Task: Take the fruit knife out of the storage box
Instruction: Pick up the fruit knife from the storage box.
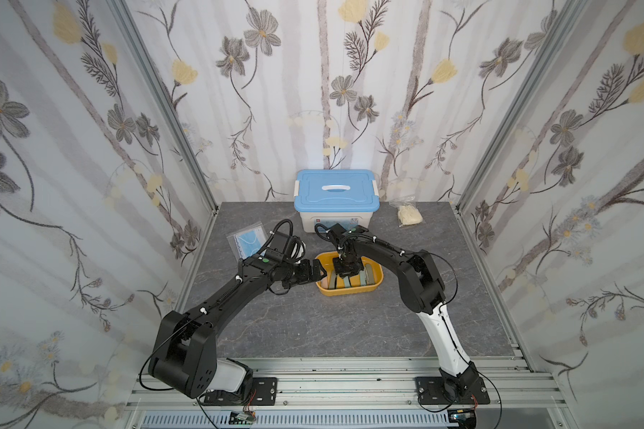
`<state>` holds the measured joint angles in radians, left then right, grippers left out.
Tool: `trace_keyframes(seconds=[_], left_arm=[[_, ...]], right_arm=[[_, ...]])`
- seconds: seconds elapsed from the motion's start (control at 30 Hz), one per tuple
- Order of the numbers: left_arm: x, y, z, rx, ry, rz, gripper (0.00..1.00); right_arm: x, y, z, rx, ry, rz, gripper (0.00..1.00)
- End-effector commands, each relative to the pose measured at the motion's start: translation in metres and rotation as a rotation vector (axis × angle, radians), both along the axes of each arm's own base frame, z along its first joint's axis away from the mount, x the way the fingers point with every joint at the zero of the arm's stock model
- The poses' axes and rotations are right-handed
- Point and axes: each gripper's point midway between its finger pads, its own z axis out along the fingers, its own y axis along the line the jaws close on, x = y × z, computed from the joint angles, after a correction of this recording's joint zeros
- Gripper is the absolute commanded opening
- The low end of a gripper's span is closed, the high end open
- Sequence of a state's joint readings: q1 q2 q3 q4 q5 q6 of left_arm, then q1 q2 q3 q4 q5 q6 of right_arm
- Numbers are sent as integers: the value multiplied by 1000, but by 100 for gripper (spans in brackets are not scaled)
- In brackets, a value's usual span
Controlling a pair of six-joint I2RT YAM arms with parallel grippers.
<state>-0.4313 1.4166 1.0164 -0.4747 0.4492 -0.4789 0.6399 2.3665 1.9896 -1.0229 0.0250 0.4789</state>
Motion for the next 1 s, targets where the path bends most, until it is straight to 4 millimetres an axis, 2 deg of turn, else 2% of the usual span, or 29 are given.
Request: trace_keyframes(seconds=[0.0, 0.37, 0.57, 0.8, 0.97], left_arm=[[2, -2, 2, -12, -9, -2, 100], [9, -8, 4, -32, -10, -5, 100], [16, -14, 5, -46, -14, -14, 100], [29, -26, 9, -64, -21, -28, 100], [43, -44, 16, -75, -39, -56, 100]], right_arm=[[-13, -12, 0, -29, 63, -20, 20], [0, -21, 22, 11, 28, -55, 21], [9, -25, 40, 39, -4, -66, 21], [17, -33, 71, 67, -53, -80, 21], [22, -43, 98, 82, -96, -89, 21]])
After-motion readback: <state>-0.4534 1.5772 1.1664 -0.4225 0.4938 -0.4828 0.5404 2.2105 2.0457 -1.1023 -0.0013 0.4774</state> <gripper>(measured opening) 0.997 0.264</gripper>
